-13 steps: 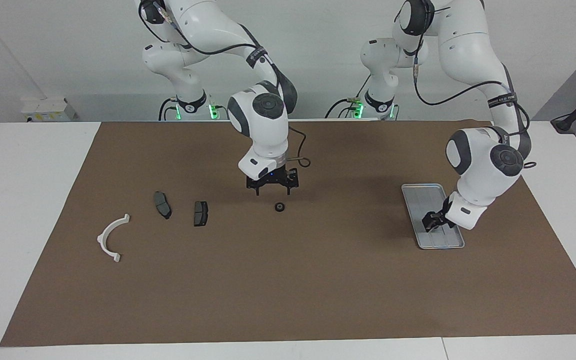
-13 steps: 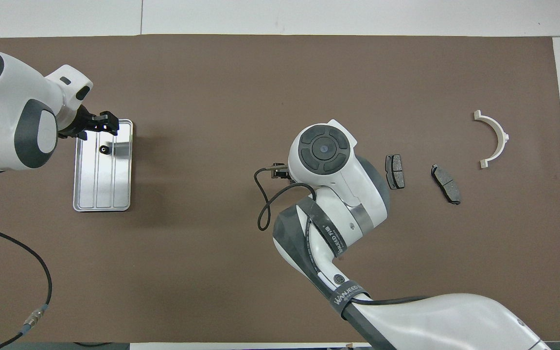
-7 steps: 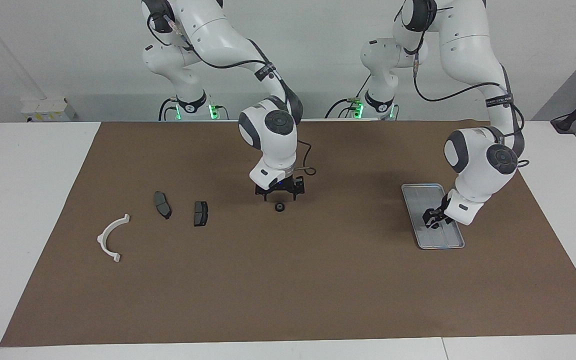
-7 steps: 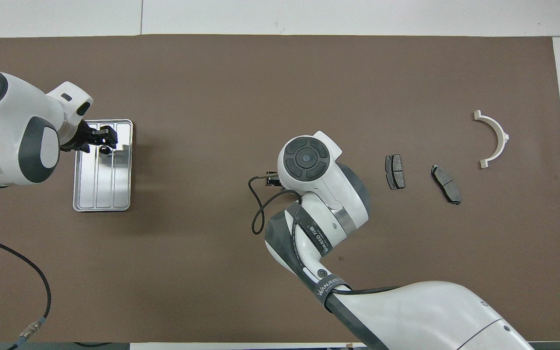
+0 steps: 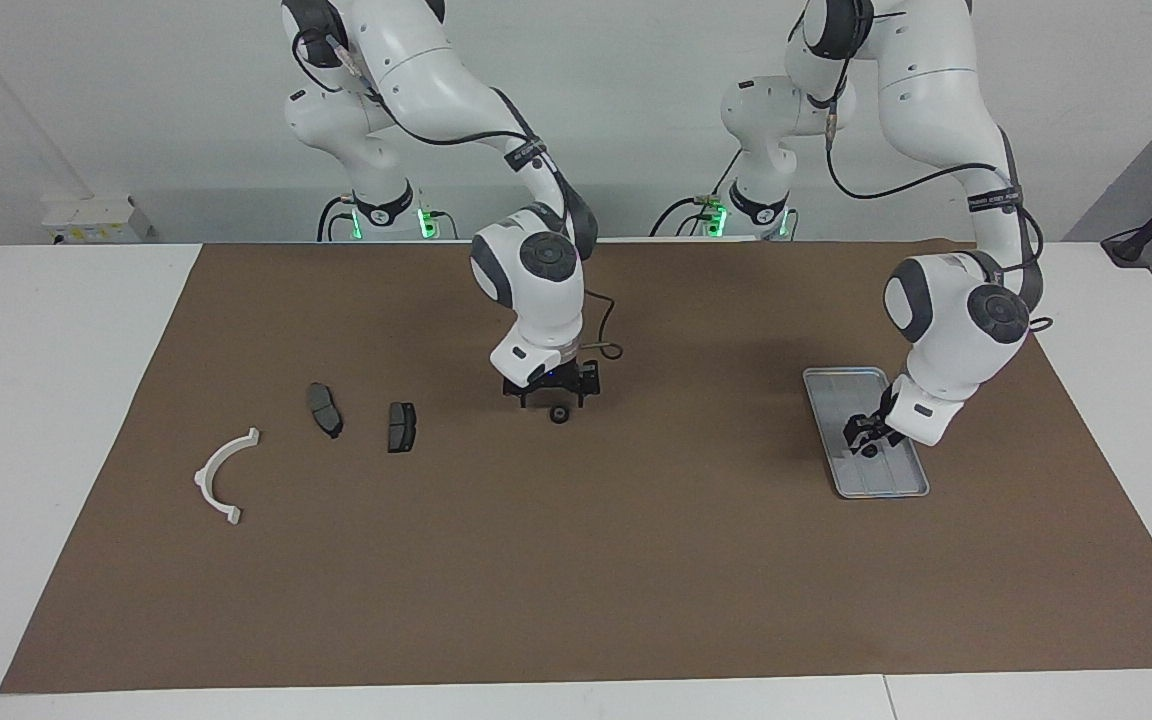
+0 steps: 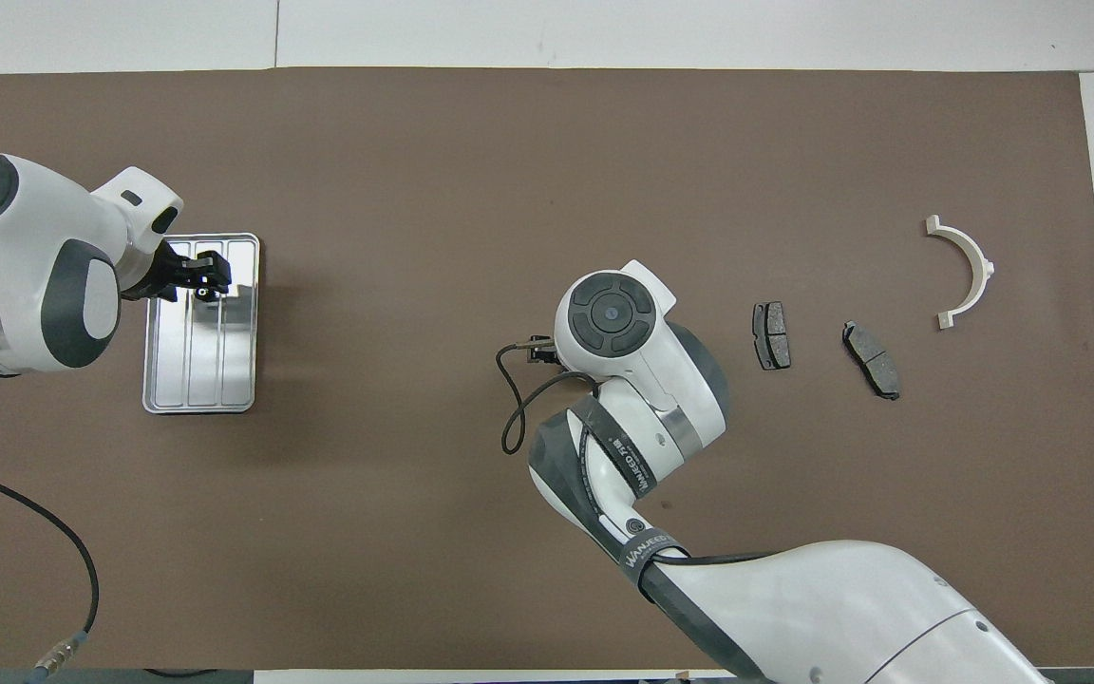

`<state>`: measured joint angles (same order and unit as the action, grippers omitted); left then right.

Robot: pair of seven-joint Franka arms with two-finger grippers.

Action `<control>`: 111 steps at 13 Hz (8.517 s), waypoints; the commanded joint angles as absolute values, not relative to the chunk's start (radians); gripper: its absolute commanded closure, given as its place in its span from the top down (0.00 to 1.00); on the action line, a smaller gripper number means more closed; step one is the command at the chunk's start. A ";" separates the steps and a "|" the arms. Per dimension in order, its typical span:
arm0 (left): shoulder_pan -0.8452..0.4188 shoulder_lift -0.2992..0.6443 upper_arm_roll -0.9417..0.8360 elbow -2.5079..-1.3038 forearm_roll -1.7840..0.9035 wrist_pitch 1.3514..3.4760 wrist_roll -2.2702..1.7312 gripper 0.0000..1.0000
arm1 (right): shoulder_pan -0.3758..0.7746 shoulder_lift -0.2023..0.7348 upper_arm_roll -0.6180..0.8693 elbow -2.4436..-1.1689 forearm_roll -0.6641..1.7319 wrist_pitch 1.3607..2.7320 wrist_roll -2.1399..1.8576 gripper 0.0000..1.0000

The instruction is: Place bearing gear from tray to pile

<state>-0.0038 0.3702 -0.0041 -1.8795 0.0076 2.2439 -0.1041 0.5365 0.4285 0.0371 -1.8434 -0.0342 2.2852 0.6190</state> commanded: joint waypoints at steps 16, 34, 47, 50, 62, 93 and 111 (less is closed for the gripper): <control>0.021 0.351 -0.014 -1.956 0.025 2.335 -0.086 0.56 | 0.551 0.479 0.046 -1.836 -0.018 2.387 0.620 0.56; -0.106 0.360 -0.021 -1.728 -0.055 2.102 -0.297 0.00 | 0.050 0.382 0.046 -1.545 -0.018 2.025 -0.177 0.00; -0.615 0.524 -0.017 -1.473 -0.072 2.022 -1.092 0.00 | -0.112 0.328 0.043 -1.874 -0.015 2.270 -0.419 0.01; -0.652 0.557 -0.017 -1.483 -0.078 2.082 -1.147 0.00 | -0.114 0.344 0.043 -1.885 -0.015 2.304 -0.419 0.01; -0.683 0.563 -0.015 -1.649 -0.066 2.210 -1.224 0.13 | -0.123 0.411 0.044 -1.888 -0.015 2.364 -0.416 0.70; -0.025 0.020 -0.002 -1.663 -0.043 1.517 -0.186 1.00 | 0.483 0.524 0.140 -1.511 -0.103 2.089 0.649 0.99; 0.005 -0.038 -0.028 -1.740 -0.041 1.625 -0.020 1.00 | 0.469 0.552 0.141 -1.644 -0.106 2.226 0.630 0.98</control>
